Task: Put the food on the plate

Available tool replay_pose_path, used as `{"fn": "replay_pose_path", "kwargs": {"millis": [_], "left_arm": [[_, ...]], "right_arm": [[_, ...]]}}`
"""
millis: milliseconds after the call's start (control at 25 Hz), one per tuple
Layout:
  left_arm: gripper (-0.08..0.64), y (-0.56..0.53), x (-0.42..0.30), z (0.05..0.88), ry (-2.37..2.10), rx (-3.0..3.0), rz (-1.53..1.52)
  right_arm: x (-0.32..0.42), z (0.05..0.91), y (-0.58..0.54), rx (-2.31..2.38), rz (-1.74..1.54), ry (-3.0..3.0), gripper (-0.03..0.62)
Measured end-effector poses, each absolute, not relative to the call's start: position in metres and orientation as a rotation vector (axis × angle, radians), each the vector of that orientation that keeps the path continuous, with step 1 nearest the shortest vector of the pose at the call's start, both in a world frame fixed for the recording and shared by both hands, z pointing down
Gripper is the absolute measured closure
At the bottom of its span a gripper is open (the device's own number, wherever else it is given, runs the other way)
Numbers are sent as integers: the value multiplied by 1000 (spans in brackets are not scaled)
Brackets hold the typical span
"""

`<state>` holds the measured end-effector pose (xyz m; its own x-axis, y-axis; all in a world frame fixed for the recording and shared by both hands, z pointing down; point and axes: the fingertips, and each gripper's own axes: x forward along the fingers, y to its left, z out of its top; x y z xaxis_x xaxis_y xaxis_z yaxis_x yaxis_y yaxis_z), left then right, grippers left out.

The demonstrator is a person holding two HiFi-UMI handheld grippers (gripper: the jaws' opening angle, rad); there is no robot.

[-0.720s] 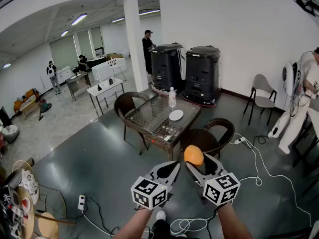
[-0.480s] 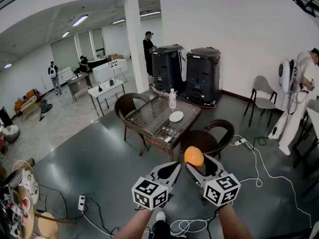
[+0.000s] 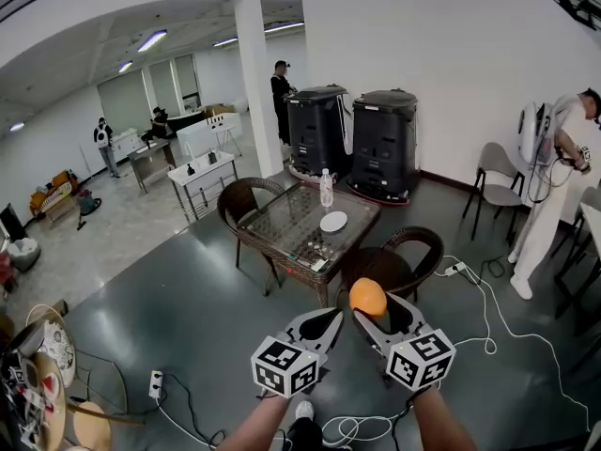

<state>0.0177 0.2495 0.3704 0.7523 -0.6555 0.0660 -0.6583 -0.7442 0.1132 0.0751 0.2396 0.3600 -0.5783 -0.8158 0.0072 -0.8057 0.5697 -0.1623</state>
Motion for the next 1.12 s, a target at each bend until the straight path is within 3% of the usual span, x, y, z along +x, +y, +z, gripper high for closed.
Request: {"fn": "replay_pose_path", "kwargs": {"millis": [640, 1120], "left_arm": [[552, 222, 20, 383, -1085, 2799, 57], [552, 138, 9, 394, -1044, 2798, 45]], "right_arm": [[80, 367, 212, -1387, -215, 2739, 298], [71, 381, 130, -1450, -225, 2734, 298]]}}
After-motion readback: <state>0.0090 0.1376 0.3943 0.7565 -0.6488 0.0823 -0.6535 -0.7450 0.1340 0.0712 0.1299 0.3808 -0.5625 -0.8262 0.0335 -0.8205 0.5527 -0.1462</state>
